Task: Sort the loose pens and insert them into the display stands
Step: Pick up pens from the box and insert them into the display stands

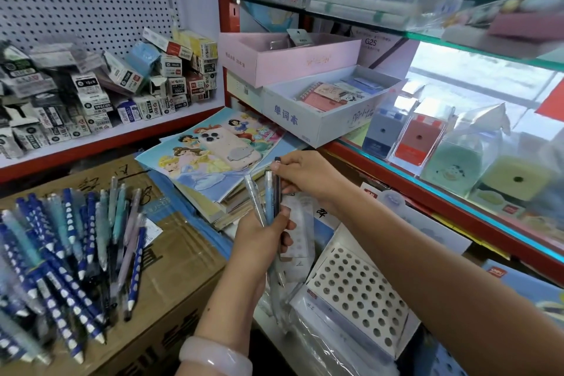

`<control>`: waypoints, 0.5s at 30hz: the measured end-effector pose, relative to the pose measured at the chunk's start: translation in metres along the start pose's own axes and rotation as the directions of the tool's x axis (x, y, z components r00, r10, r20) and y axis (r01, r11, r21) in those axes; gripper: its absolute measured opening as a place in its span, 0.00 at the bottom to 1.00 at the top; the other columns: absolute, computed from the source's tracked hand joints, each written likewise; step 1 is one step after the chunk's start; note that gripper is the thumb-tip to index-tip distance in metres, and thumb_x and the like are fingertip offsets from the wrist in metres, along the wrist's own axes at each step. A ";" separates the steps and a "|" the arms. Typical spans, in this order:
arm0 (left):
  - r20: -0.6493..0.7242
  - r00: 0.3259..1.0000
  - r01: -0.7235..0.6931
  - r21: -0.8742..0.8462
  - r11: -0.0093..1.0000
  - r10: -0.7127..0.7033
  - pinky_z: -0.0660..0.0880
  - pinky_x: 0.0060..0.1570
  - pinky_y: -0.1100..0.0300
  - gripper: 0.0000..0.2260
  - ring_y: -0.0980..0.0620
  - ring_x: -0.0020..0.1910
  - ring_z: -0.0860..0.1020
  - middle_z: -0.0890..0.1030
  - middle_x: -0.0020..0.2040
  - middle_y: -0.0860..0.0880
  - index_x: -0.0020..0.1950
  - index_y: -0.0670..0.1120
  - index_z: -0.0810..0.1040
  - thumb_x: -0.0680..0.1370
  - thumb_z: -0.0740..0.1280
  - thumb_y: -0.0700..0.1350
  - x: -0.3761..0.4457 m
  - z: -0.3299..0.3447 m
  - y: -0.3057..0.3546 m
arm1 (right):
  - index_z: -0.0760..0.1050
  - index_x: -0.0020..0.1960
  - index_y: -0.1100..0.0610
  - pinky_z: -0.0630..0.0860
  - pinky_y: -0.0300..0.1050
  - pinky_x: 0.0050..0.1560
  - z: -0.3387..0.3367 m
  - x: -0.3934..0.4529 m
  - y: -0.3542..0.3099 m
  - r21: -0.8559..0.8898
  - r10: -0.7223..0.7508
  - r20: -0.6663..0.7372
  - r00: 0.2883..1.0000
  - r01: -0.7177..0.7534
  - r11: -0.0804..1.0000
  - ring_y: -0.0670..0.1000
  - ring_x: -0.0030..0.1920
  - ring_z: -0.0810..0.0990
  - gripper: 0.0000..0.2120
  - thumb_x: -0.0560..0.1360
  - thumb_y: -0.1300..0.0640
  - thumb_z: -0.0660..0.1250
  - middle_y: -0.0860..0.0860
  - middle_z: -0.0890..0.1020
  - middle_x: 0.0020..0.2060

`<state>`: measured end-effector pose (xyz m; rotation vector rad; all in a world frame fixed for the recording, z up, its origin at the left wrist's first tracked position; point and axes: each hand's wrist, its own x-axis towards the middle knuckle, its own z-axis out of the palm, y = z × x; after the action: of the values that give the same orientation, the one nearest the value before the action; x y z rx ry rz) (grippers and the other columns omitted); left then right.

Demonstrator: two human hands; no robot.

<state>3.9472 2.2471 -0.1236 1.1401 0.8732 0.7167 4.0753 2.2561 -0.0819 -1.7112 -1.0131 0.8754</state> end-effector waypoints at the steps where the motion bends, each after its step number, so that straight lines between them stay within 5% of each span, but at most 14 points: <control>1: 0.000 1.000 0.006 -0.019 1.000 -0.006 0.69 0.28 0.61 0.06 0.54 0.25 0.71 0.77 0.31 0.49 0.42 0.45 0.76 0.78 0.64 0.40 0.000 0.000 0.000 | 0.78 0.47 0.65 0.74 0.30 0.30 -0.002 -0.001 0.001 0.016 0.003 -0.009 1.000 -0.003 1.000 0.44 0.32 0.75 0.09 0.77 0.58 0.65 0.54 0.78 0.35; 10: -0.184 0.975 0.076 -0.241 0.968 -0.122 0.69 0.28 0.61 0.07 0.52 0.27 0.70 0.74 0.32 0.45 0.41 0.43 0.72 0.79 0.62 0.39 0.004 -0.006 0.000 | 0.74 0.46 0.61 0.78 0.33 0.33 -0.037 -0.007 0.001 0.240 -0.015 -0.302 0.953 0.091 0.966 0.44 0.29 0.79 0.06 0.78 0.59 0.63 0.55 0.80 0.36; 12: -0.245 0.959 0.079 -0.255 0.964 -0.143 0.68 0.28 0.62 0.08 0.52 0.27 0.70 0.74 0.32 0.45 0.40 0.43 0.71 0.80 0.60 0.37 0.005 -0.008 -0.001 | 0.73 0.50 0.60 0.80 0.35 0.36 -0.045 -0.003 0.007 0.163 -0.039 -0.425 0.904 0.119 0.979 0.45 0.32 0.81 0.05 0.78 0.59 0.63 0.55 0.82 0.39; 15: -0.296 0.943 0.068 -0.274 0.959 -0.151 0.68 0.23 0.65 0.09 0.53 0.25 0.69 0.73 0.31 0.46 0.40 0.44 0.70 0.80 0.60 0.37 0.006 -0.009 0.002 | 0.71 0.51 0.59 0.81 0.43 0.43 -0.047 0.005 0.023 -0.223 -0.212 -0.483 0.849 0.116 0.968 0.48 0.39 0.83 0.04 0.78 0.59 0.62 0.55 0.82 0.41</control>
<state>3.9423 2.2568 -0.1250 0.7453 1.0665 0.9063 4.1241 2.2385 -0.0900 -1.8419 -0.8784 0.1947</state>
